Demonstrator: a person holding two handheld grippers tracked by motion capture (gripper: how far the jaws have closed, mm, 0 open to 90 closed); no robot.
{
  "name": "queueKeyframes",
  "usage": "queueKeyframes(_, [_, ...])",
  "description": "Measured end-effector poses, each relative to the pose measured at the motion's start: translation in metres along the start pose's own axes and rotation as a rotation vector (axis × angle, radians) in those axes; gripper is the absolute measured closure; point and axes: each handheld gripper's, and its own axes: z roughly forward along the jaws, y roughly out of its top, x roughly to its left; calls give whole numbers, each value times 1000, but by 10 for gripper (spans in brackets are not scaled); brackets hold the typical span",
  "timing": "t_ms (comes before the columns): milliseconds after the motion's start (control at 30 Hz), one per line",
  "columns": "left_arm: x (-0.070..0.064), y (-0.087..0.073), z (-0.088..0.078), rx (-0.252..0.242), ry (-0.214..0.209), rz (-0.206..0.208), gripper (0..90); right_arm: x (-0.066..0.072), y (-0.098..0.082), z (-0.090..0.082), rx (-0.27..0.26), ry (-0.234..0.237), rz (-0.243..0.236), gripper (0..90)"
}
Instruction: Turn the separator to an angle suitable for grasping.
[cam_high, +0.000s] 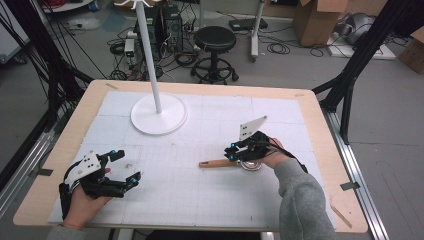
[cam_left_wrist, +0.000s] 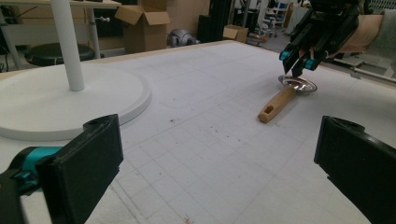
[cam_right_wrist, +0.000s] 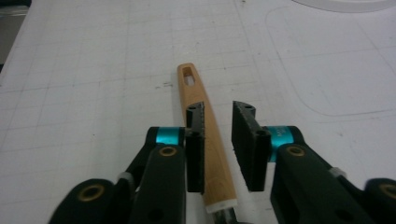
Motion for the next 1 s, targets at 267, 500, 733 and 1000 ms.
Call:
queueKeyframes(267, [1, 0, 0, 2, 1, -1, 17, 3, 2, 11, 17, 38, -22, 900])
queueKeyframes(500, [0, 0, 0, 0, 1, -2, 17, 7, 6, 23, 39, 65, -42, 900])
queueKeyframes(733, [0, 1, -1, -3, 2, 1, 17, 10, 9, 35, 70, 84, -58, 900])
queueKeyframes(1000, [0, 0, -1, -3, 4, -4, 17, 13, 11, 46, 100, 109, -63, 900])
